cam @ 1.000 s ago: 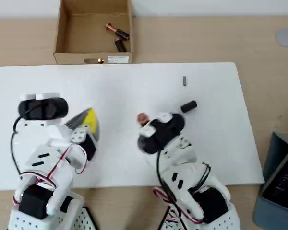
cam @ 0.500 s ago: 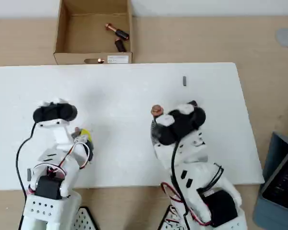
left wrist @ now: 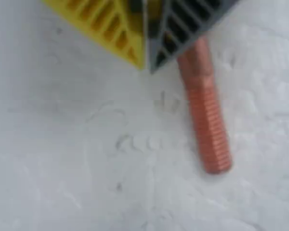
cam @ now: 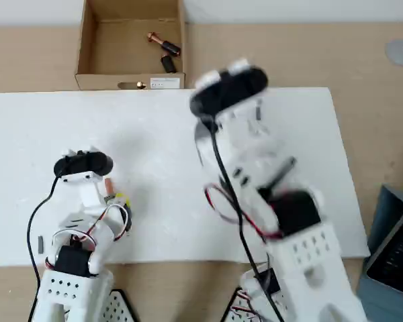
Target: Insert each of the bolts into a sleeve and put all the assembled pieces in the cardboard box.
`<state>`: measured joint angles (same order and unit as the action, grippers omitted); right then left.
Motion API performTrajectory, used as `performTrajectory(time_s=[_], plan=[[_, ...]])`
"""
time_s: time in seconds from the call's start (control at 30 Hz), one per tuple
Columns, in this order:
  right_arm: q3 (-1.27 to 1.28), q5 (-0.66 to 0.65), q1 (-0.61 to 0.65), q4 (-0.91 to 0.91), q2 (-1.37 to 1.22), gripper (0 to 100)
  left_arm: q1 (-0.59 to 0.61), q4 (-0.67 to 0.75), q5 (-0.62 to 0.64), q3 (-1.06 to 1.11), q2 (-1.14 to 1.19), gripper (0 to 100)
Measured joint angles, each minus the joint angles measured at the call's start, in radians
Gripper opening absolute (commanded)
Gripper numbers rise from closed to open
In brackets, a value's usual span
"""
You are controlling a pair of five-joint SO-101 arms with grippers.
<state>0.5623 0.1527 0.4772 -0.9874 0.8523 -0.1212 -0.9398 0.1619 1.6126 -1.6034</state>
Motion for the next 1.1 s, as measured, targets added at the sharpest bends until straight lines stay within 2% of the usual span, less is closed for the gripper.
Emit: performTrajectory(time_s=[0.4, 0.63, 1.1], plan=[[-0.377, -0.003, 0.0, 0.235, -0.589, 0.9, 0.0, 0.0, 0.0, 0.0, 0.0, 0], [-0.649, -0.084, 0.0, 0.345, -0.947, 0.9, 0.0, 0.0, 0.0, 0.0, 0.0, 0], [-1.315, -0.213, 0.0, 0.396, -1.679, 1.2, 0.0, 0.0, 0.0, 0.0, 0.0, 0]])
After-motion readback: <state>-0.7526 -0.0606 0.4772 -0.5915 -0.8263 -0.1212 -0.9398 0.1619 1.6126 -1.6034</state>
